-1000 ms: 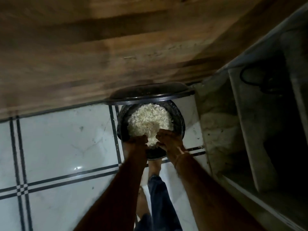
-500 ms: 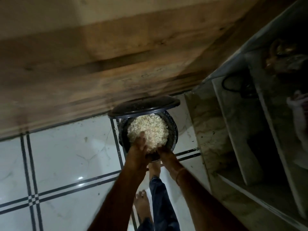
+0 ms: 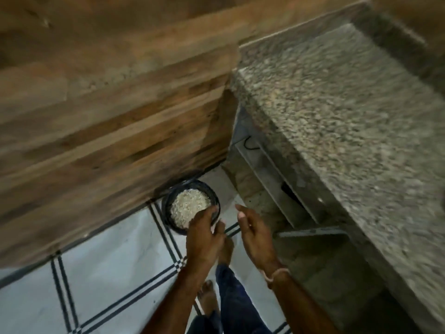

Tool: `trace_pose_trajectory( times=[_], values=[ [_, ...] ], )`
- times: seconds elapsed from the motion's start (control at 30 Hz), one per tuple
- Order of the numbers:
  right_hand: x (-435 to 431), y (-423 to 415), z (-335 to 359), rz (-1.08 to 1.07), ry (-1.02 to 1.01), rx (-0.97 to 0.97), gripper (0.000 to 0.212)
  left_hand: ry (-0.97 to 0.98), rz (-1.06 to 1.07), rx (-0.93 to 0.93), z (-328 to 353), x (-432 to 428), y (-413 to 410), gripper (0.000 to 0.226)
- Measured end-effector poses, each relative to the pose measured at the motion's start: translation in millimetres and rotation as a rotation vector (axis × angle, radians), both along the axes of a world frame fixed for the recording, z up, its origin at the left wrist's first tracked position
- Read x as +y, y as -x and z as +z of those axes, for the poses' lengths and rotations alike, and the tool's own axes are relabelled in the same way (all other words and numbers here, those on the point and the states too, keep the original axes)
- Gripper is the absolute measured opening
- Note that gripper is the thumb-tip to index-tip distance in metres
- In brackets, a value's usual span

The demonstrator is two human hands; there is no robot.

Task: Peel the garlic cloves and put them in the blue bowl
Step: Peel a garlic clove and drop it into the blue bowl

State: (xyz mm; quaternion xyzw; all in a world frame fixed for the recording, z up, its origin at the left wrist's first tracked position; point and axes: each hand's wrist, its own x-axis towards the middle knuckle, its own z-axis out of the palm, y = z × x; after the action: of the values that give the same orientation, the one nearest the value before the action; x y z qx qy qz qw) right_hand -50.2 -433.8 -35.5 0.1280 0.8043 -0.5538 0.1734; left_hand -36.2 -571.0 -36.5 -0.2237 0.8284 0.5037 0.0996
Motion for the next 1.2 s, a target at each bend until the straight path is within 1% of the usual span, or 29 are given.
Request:
trace_pose_trajectory(
  times=[0.07, 0.17, 0.27, 0.33, 0.4, 0.5, 0.63, 0.77, 0.83, 0.93, 1.03, 1.1, 1.2],
  values=[
    [34.0, -19.6, 27.7, -0.01, -0.101, 0.112, 0.03, 0.04, -0.107, 0.089, 23.9, 25.6, -9.6, 0.035],
    [86.1, -46.6, 65.3, -0.066, -0.186, 0.196, 0.028, 0.066, -0.255, 0.189, 52.6, 68.8, -18.9, 0.034],
    [140.8, -66.3, 80.1, -0.139, -0.306, 0.287, 0.039, 0.04, -0.399, 0.264, 74.1, 117.6, -20.9, 0.033],
    [173.1, -75.4, 84.0, -0.191, -0.364, 0.301, 0.046, 0.056, -0.464, 0.302, 83.3, 148.7, -17.8, 0.032],
    [209.4, -84.0, 89.2, -0.254, -0.381, 0.326, 0.043, 0.051, -0.536, 0.335, 90.4, 187.6, -13.3, 0.032],
    [262.8, -94.7, 92.2, -0.332, -0.383, 0.375, 0.027, 0.034, -0.62, 0.368, 96.1, 245.6, -7.6, 0.032],
    [344.0, -109.8, 89.4, -0.42, -0.408, 0.344, 0.027, 0.04, -0.713, 0.382, 99.8, 332.7, -6.6, 0.032],
    [414.6, -118.9, 78.1, -0.41, -0.44, 0.321, 0.027, 0.065, -0.758, 0.336, 87.7, 405.6, -7.6, 0.036],
    [441.6, -121.3, 73.5, -0.393, -0.472, 0.302, 0.032, 0.09, -0.755, 0.322, 81.7, 431.4, -7.7, 0.037],
    [487.0, -122.4, 63.7, -0.373, -0.582, 0.254, 0.044, 0.125, -0.767, 0.313, 74.0, 471.3, -1.4, 0.035],
    [520.0, -113.0, 61.3, -0.333, -0.686, 0.1, 0.067, 0.203, -0.8, 0.324, 68.4, 501.1, 13.4, 0.034],
    [535.9, -102.4, 61.8, -0.284, -0.721, -0.013, 0.082, 0.28, -0.842, 0.323, 60.9, 518.2, 23.7, 0.034],
    [545.8, -94.0, 59.6, -0.203, -0.794, -0.07, 0.092, 0.366, -0.895, 0.329, 51.0, 533.1, 32.0, 0.023]
  ],
)
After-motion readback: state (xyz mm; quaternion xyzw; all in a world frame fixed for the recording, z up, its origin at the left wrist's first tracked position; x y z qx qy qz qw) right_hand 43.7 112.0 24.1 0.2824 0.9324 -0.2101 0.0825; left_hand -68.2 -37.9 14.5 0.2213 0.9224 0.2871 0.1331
